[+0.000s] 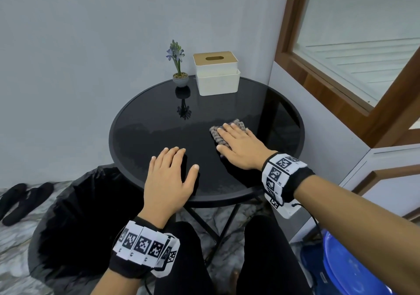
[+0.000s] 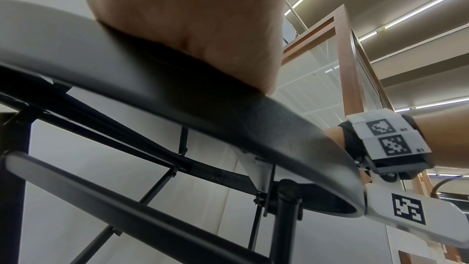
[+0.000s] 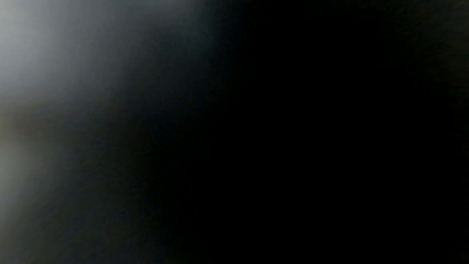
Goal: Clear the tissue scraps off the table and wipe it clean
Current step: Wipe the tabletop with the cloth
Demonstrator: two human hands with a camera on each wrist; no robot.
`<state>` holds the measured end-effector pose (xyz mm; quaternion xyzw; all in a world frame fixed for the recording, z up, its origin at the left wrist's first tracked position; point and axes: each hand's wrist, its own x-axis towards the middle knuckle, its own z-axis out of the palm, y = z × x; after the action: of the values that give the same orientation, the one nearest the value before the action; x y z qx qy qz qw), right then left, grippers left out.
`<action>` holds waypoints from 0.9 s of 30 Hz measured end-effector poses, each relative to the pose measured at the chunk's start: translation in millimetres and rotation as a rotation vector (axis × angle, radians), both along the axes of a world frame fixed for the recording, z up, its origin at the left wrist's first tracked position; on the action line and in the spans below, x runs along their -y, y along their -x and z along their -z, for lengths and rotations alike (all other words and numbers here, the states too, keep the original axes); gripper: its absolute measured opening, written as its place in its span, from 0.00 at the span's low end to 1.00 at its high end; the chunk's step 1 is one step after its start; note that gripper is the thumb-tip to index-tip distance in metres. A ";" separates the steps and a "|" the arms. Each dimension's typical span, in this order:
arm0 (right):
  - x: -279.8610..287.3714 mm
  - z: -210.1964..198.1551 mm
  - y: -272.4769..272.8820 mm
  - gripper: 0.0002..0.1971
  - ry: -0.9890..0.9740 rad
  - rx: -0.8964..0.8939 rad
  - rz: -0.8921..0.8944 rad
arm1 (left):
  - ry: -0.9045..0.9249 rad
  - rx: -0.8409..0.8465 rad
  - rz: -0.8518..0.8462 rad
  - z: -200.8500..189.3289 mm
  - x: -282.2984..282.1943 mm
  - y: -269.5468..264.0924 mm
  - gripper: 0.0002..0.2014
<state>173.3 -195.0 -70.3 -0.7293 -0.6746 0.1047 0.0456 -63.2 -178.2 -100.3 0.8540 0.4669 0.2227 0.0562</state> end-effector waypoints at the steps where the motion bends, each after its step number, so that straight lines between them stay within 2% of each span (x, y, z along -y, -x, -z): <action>1: 4.2 -0.4 -0.1 0.32 -0.005 -0.004 -0.035 | 0.002 0.003 -0.001 -0.2 0.1 -0.3 0.33; 7: 34.0 0.7 -9.5 0.30 -0.109 -0.035 -0.110 | 0.001 0.021 -0.013 0.8 -1.6 2.8 0.33; 11: 33.5 7.2 -19.9 0.30 -0.152 -0.023 -0.008 | 0.001 0.024 -0.007 1.6 0.4 0.4 0.33; 17: 11.6 4.8 -5.3 0.31 -0.091 -0.024 0.121 | -0.001 0.010 -0.009 0.9 1.5 -0.4 0.33; 21: 19.8 4.8 6.0 0.30 -0.087 -0.044 0.010 | 0.007 0.006 -0.013 0.5 -2.2 3.4 0.33; 27: 64.7 4.7 3.4 0.29 -0.140 -0.057 -0.103 | 0.007 0.022 -0.002 -0.4 0.6 1.9 0.33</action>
<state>169.9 -259.7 -75.0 -0.6853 -0.7154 0.0801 0.1103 -65.1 -178.8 -99.9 0.8508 0.4679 0.2302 0.0643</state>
